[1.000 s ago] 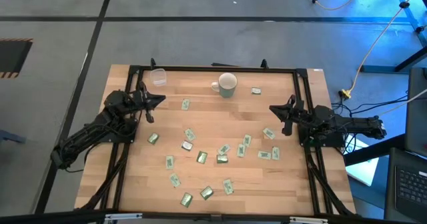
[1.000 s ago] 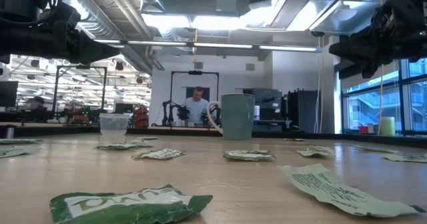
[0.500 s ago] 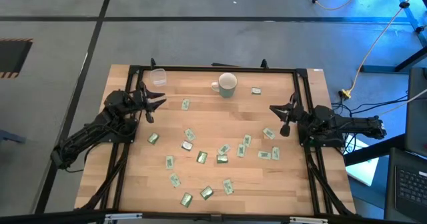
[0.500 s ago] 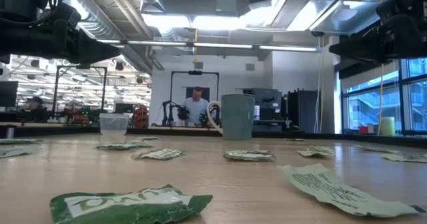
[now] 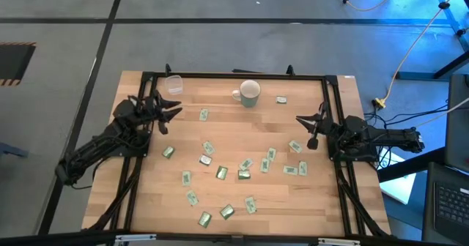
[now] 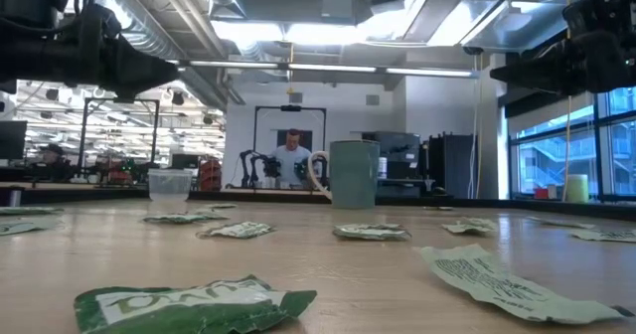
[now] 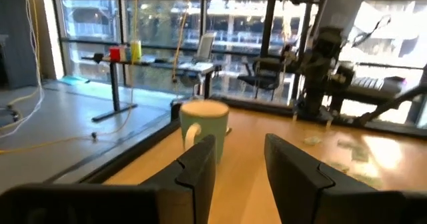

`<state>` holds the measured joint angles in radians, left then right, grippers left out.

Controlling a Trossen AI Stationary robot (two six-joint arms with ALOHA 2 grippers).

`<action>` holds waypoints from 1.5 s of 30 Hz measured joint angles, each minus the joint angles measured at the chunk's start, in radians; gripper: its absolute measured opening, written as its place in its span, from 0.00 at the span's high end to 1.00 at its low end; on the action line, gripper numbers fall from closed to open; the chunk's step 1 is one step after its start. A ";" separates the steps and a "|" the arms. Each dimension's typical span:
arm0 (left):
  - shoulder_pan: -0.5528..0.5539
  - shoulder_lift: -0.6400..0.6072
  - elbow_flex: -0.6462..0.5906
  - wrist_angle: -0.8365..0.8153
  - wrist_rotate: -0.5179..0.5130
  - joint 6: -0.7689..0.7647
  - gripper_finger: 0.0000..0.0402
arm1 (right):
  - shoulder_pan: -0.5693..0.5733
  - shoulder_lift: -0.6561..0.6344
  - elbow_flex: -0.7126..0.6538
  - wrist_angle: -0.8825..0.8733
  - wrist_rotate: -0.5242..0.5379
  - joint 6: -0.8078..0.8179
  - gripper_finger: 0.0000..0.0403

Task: Pick and place Stevia / Truvia into bins
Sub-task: Put the stevia packet into the transparent bin

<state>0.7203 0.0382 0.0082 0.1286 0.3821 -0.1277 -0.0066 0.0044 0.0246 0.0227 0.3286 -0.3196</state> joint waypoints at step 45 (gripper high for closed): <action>-0.183 1.526 0.802 -0.481 -0.382 0.244 0.75 | 0.000 0.000 0.000 0.035 0.000 -0.131 0.91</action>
<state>0.5373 1.5638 0.8099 -0.3524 0.0006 0.1159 -0.0067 0.0040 0.0246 0.0578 0.3290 -0.4503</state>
